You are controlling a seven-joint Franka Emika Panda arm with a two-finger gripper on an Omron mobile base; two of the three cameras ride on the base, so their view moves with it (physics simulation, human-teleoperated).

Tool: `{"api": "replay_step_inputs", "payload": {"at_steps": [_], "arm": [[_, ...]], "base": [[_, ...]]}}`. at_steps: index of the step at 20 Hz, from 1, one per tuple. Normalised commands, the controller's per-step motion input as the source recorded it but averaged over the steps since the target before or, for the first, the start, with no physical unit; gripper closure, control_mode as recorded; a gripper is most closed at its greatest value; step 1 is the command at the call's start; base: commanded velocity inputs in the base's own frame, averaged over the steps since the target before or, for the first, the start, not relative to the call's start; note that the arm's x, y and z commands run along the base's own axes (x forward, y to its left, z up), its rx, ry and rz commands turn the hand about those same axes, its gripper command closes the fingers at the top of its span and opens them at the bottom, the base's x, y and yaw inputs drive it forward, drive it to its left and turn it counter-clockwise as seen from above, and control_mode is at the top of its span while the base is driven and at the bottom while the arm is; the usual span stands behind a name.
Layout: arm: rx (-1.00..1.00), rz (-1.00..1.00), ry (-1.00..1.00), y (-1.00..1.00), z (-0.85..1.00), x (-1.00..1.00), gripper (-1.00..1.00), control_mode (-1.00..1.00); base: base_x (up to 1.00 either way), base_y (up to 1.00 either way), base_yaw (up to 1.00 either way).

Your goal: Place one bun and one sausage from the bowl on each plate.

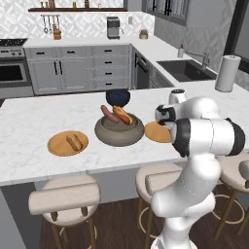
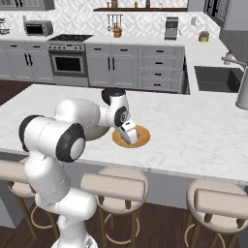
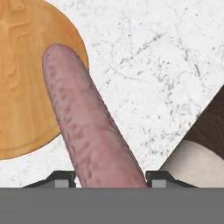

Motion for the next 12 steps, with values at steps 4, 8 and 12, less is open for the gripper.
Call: {"api": "replay_step_inputs", "payload": {"at_steps": [4, 8, 12], "arm": [[0.04, -0.03, -0.03, 0.0, -0.51, 0.88, 1.0, -1.0], [0.0, -0.04, -0.07, 0.0, -0.51, 0.83, -1.0, -1.0], [-0.05, -0.01, -0.17, 0.0, -0.53, 0.62, -1.0, -1.0]], "base": [[0.0, 0.0, 0.0], [0.0, 0.0, 0.0], [0.0, 0.0, 0.0]]}}
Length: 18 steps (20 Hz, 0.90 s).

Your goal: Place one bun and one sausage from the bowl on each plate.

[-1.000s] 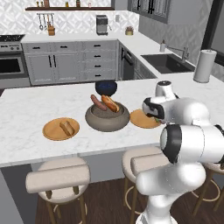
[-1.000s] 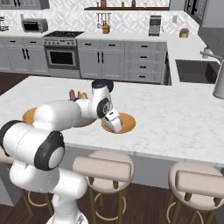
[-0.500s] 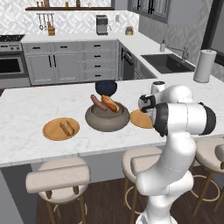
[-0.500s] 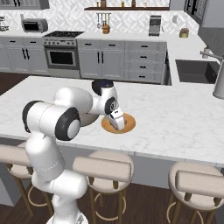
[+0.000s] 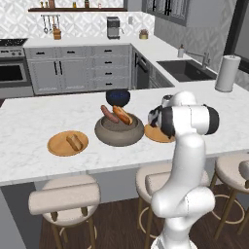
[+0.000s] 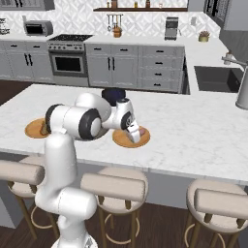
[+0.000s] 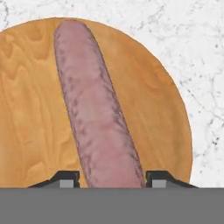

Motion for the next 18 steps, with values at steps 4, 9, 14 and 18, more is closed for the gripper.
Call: {"api": "replay_step_inputs", "payload": {"at_steps": [4, 9, 14, 18], "arm": [[-0.02, 0.0, -0.09, 0.0, 0.03, 0.1, -1.0, -1.0], [0.0, 0.05, -0.13, 0.18, 0.95, -0.36, -1.0, -1.0], [-0.02, 0.32, -0.04, 0.55, 1.0, -0.58, -1.0, -1.0], [0.0, 0.55, -0.02, 0.58, 0.99, -0.43, -1.0, -1.0]], "base": [[0.0, 0.0, 0.0], [0.0, 0.0, 0.0], [0.0, 0.0, 0.0], [0.0, 0.0, 0.0]]}}
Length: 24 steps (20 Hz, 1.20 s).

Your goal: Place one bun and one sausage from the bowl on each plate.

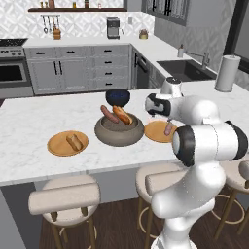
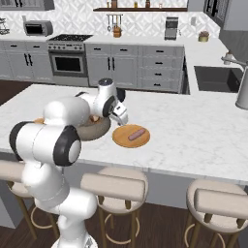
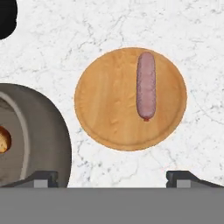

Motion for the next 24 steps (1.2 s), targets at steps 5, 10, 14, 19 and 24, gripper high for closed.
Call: {"api": "replay_step_inputs", "payload": {"at_steps": [5, 10, 14, 19, 24], "arm": [[-0.05, 0.66, 0.0, 0.75, 0.55, -0.02, -1.0, -1.0], [-0.07, 0.45, 0.1, 0.64, -0.15, 0.45, -1.0, -1.0], [-0.05, 0.02, 0.06, 0.37, -0.16, 0.69, -1.0, -1.0], [0.0, 0.04, -0.05, 0.04, 0.04, -0.35, -1.0, -1.0], [0.0, 0.04, -0.04, 0.19, -0.01, 0.1, -1.0, -1.0]], "base": [[0.0, 0.0, 0.0], [0.0, 0.0, 0.0], [0.0, 0.0, 0.0], [0.0, 0.0, 0.0], [0.0, 0.0, 0.0]]}}
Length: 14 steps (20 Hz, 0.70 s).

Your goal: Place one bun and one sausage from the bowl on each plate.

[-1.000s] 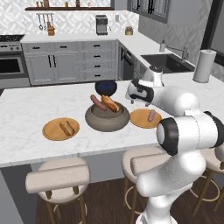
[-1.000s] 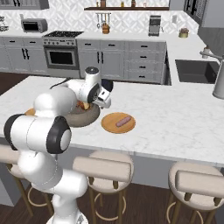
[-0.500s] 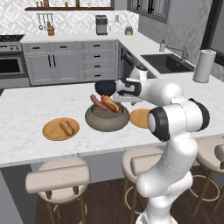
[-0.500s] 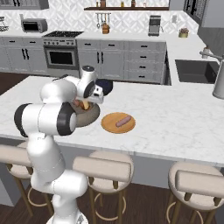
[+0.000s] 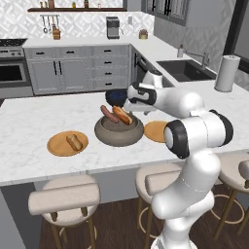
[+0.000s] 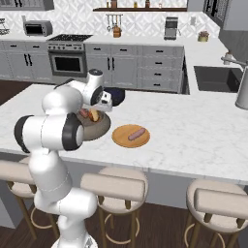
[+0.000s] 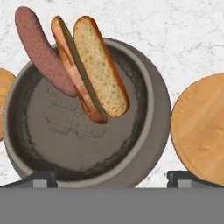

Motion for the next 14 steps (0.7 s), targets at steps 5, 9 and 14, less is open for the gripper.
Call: {"api": "replay_step_inputs", "payload": {"at_steps": [5, 9, 14], "arm": [[-0.02, 0.03, -0.05, 0.36, -0.04, 0.27, -1.0, -1.0], [-0.06, 0.0, 0.0, 0.09, -0.22, 0.21, -1.0, -1.0], [-0.05, 0.0, 0.0, 0.0, -0.24, 0.23, -1.0, -1.0]], "base": [[0.0, 0.0, 0.0], [0.0, 0.0, 0.0], [0.0, 0.0, 0.0]]}}
